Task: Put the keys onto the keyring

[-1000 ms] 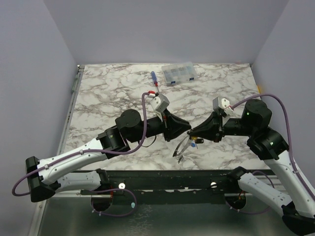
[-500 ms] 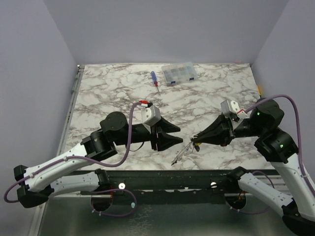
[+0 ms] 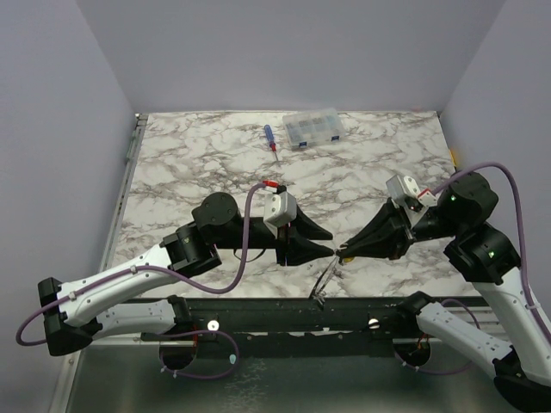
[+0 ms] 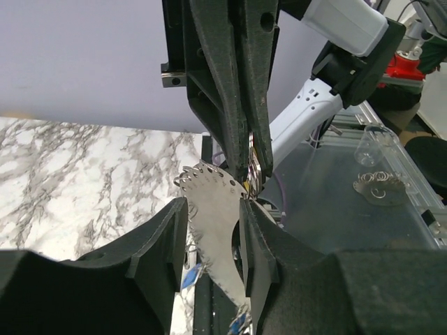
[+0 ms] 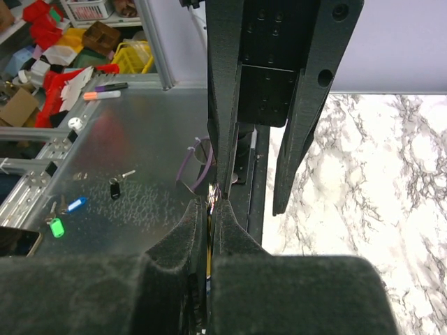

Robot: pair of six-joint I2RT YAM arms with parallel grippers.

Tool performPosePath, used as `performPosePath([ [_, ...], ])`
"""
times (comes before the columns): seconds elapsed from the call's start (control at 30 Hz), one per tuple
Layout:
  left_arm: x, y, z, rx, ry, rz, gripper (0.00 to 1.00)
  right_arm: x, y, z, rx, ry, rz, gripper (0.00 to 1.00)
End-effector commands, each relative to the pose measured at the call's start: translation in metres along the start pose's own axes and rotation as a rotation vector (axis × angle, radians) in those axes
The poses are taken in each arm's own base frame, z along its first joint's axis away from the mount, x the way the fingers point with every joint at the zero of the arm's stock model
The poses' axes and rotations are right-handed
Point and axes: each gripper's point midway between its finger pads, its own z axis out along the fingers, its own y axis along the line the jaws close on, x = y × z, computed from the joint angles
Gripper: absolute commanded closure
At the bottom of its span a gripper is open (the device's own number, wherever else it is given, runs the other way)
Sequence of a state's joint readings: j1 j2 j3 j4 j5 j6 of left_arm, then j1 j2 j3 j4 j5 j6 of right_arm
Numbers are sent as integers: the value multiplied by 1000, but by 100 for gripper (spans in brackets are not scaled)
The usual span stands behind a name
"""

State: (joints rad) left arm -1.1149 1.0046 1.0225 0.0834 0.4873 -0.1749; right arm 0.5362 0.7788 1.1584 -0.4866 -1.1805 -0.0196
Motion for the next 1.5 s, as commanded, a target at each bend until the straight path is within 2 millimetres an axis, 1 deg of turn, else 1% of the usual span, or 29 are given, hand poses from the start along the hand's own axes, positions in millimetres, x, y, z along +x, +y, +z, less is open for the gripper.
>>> performPosePath([
  [0.0, -6, -17, 4, 81, -33, 16, 61, -4, 2, 1, -24, -14, -18, 99],
  [0.4, 0, -25, 10, 95, -22, 8, 61, -5, -6, 3, -5, -18, -26, 100],
  [0.7, -2, -29, 15, 97, -28, 12, 62, -3, -12, 4, 21, -9, -5, 100],
  [0.93, -7, -27, 12, 69, -47, 27, 50, -1, -19, 4, 47, 3, 22, 100],
  [1.03, -13, -25, 7, 44, -66, 41, 48, -1, -21, 4, 62, 4, 26, 100],
  [1.17, -14, -23, 4, 26, -70, 42, 48, -4, -22, 3, 73, -2, 12, 99],
  [1.33, -9, -23, 8, 32, -56, 32, 52, -6, -22, 4, 78, -12, 30, 100],
  [1.47, -11, -24, 8, 33, -61, 34, 53, -8, -24, 3, 94, -16, 24, 100],
])
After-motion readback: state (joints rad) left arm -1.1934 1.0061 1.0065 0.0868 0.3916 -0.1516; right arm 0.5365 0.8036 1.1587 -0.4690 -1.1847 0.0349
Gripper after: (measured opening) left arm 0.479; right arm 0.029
